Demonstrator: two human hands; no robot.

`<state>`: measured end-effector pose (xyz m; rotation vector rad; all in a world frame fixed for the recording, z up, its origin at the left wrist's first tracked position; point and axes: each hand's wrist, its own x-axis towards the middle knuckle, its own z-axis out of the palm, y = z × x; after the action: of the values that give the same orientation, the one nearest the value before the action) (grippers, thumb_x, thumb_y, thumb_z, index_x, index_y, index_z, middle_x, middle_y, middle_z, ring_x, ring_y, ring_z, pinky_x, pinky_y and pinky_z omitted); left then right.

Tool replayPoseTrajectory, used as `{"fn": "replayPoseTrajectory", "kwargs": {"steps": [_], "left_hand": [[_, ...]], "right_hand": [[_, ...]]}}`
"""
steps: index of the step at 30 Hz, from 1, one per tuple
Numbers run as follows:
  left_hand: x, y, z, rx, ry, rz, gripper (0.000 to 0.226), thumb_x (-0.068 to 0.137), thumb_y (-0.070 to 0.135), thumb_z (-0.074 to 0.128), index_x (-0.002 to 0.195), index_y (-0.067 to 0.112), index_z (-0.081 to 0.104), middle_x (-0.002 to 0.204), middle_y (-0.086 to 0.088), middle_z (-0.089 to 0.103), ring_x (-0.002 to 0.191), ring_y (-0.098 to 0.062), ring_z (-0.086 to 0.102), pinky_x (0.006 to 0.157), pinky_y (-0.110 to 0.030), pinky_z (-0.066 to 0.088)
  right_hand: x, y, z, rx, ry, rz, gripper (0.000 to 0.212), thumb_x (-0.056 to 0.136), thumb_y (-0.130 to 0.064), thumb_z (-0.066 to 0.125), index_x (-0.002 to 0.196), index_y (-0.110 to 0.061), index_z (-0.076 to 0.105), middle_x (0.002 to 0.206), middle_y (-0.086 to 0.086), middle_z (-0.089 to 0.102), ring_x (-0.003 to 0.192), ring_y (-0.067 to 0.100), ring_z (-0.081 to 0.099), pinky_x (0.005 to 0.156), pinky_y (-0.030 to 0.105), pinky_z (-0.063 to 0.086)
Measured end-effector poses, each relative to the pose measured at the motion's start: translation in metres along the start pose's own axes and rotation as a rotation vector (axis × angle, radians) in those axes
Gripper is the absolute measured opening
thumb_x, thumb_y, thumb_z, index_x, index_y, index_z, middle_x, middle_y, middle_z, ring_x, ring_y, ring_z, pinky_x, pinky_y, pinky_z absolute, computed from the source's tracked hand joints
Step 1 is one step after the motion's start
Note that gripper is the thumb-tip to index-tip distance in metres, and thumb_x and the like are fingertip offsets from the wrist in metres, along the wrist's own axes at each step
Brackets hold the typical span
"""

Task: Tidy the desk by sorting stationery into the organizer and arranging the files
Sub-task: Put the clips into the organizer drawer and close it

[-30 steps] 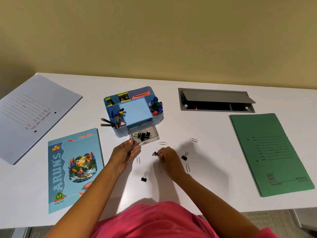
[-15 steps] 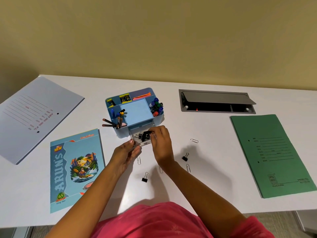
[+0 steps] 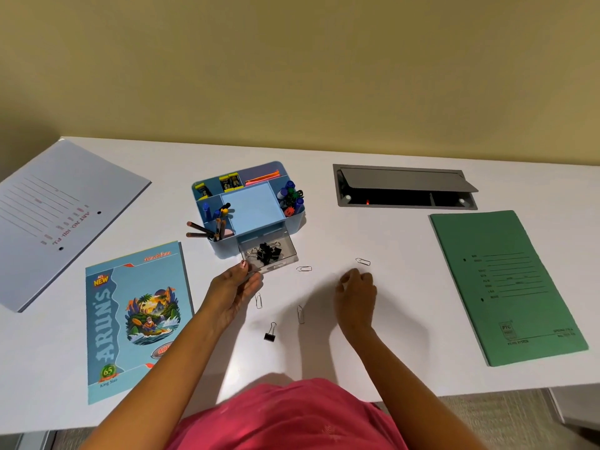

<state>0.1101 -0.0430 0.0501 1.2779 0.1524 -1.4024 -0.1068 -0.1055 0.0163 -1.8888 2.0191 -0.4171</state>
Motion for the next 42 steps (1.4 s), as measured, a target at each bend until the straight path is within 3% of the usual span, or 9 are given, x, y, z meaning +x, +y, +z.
{"fn": "replayPoseTrajectory", "kwargs": {"steps": [3, 11, 14, 19, 25, 31, 33, 37, 42], "left_hand": [[0.000, 0.000, 0.000, 0.011, -0.013, -0.004, 0.018, 0.095, 0.011, 0.051, 0.090, -0.001, 0.062, 0.088, -0.017, 0.063, 0.083, -0.025, 0.061, 0.066, -0.027, 0.059], [0.004, -0.001, -0.003, 0.011, -0.019, -0.004, 0.017, 0.094, 0.013, 0.052, 0.092, -0.001, 0.062, 0.090, -0.019, 0.063, 0.085, -0.026, 0.061, 0.070, -0.030, 0.059], [0.005, -0.002, -0.003, 0.006, -0.015, -0.002, 0.016, 0.094, 0.012, 0.052, 0.092, 0.000, 0.062, 0.091, -0.018, 0.064, 0.085, -0.026, 0.061, 0.067, -0.028, 0.059], [0.008, -0.003, -0.006, 0.055, -0.002, -0.002, 0.017, 0.094, 0.014, 0.054, 0.093, 0.000, 0.064, 0.091, -0.021, 0.063, 0.077, -0.023, 0.065, 0.066, -0.028, 0.060], [0.007, -0.004, -0.004, 0.079, 0.020, 0.004, 0.018, 0.093, 0.017, 0.055, 0.090, 0.002, 0.064, 0.093, -0.022, 0.065, 0.089, -0.028, 0.063, 0.075, -0.034, 0.057], [0.006, -0.003, -0.004, 0.073, 0.020, -0.005, 0.018, 0.093, 0.017, 0.055, 0.091, 0.002, 0.064, 0.092, -0.021, 0.065, 0.087, -0.028, 0.063, 0.075, -0.033, 0.057], [0.007, -0.004, -0.005, 0.066, 0.019, -0.011, 0.017, 0.093, 0.017, 0.055, 0.092, 0.002, 0.064, 0.093, -0.021, 0.065, 0.088, -0.028, 0.064, 0.074, -0.033, 0.057], [0.008, -0.004, -0.005, 0.052, 0.010, -0.017, 0.017, 0.094, 0.016, 0.054, 0.091, 0.001, 0.063, 0.092, -0.022, 0.063, 0.086, -0.027, 0.063, 0.072, -0.032, 0.057], [0.007, -0.003, -0.005, 0.054, 0.002, -0.011, 0.017, 0.094, 0.015, 0.053, 0.092, 0.001, 0.063, 0.090, -0.019, 0.063, 0.085, -0.027, 0.062, 0.072, -0.031, 0.057]], "right_hand": [[-0.001, 0.010, 0.000, -0.056, -0.051, 0.100, 0.019, 0.092, -0.020, 0.053, 0.095, -0.002, 0.055, 0.096, 0.017, 0.054, 0.081, 0.037, 0.056, 0.068, 0.037, 0.045], [0.007, -0.001, 0.003, 0.085, -0.033, 0.062, 0.004, 0.082, -0.006, 0.059, 0.084, -0.005, 0.055, 0.083, 0.012, 0.060, 0.071, 0.024, 0.051, 0.063, 0.024, 0.030], [0.005, -0.028, -0.005, 0.289, 0.048, -0.138, 0.013, 0.077, 0.001, 0.064, 0.083, -0.008, 0.057, 0.084, 0.008, 0.057, 0.073, 0.017, 0.048, 0.064, 0.019, 0.031], [0.004, -0.073, -0.003, 0.413, 0.143, -0.566, 0.004, 0.085, 0.000, 0.060, 0.087, -0.004, 0.061, 0.088, 0.008, 0.058, 0.078, 0.020, 0.052, 0.068, 0.027, 0.046], [0.002, -0.096, 0.013, 0.244, -0.038, -0.662, 0.011, 0.089, -0.010, 0.061, 0.101, -0.009, 0.062, 0.101, 0.008, 0.059, 0.092, 0.023, 0.054, 0.074, 0.038, 0.054], [-0.010, -0.079, 0.007, 0.164, 0.186, -0.882, 0.018, 0.098, -0.006, 0.050, 0.090, 0.002, 0.064, 0.090, 0.013, 0.062, 0.084, 0.024, 0.056, 0.067, 0.028, 0.049], [-0.016, -0.069, 0.006, 0.026, 0.079, -0.975, 0.006, 0.090, 0.001, 0.059, 0.087, -0.001, 0.065, 0.089, 0.011, 0.063, 0.085, 0.022, 0.055, 0.069, 0.026, 0.048], [-0.037, -0.048, 0.005, 0.082, -0.434, -0.923, 0.018, 0.080, -0.005, 0.070, 0.093, -0.014, 0.062, 0.097, 0.005, 0.060, 0.088, 0.021, 0.056, 0.071, 0.033, 0.052], [-0.054, -0.032, 0.016, -0.050, -0.598, -1.049, 0.025, 0.085, -0.012, 0.067, 0.109, -0.012, 0.060, 0.109, 0.009, 0.056, 0.098, 0.026, 0.055, 0.068, 0.038, 0.052]]}}
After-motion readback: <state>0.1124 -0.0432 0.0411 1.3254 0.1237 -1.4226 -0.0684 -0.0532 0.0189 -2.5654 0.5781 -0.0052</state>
